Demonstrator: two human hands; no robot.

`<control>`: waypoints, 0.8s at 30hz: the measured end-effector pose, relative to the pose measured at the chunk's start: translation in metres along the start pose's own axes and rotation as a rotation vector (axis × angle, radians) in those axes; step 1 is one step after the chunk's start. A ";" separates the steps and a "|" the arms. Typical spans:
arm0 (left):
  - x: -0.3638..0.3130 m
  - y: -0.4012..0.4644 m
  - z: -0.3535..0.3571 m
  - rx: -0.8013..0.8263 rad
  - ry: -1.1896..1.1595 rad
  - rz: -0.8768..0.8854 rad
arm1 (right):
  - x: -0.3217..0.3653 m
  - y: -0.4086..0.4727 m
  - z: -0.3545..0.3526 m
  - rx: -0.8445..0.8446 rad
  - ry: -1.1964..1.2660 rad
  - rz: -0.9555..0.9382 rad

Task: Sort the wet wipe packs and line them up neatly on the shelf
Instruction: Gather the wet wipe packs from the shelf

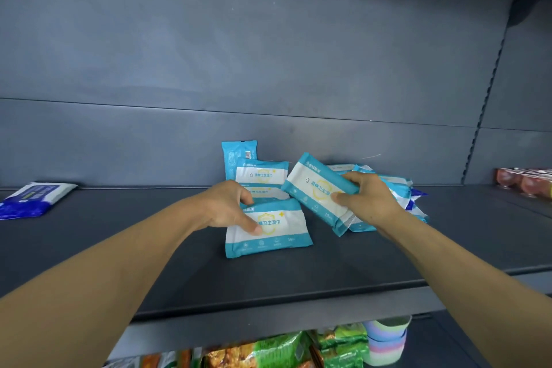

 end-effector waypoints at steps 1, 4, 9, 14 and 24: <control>0.001 -0.002 -0.001 -0.020 -0.028 0.001 | 0.002 0.001 -0.003 -0.002 0.075 0.021; -0.001 -0.006 -0.001 -0.097 -0.039 0.015 | 0.011 0.002 -0.010 0.039 0.273 0.069; -0.005 -0.014 -0.007 -0.169 -0.086 0.057 | 0.016 0.003 -0.013 -0.099 0.174 -0.016; -0.016 -0.029 -0.005 -0.161 -0.102 0.177 | 0.011 0.008 -0.021 -0.077 0.250 0.020; -0.028 -0.041 0.024 -0.475 -0.238 0.114 | 0.010 -0.016 0.001 0.413 0.267 -0.115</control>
Point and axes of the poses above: each hand's wrist, its own y-axis towards the middle knuckle, its own z-axis out of the palm, x = y × z, the point moved 1 cm from there along y, towards the middle knuckle, and after that the axes turned 15 degrees about -x, right-handed, at the moved point
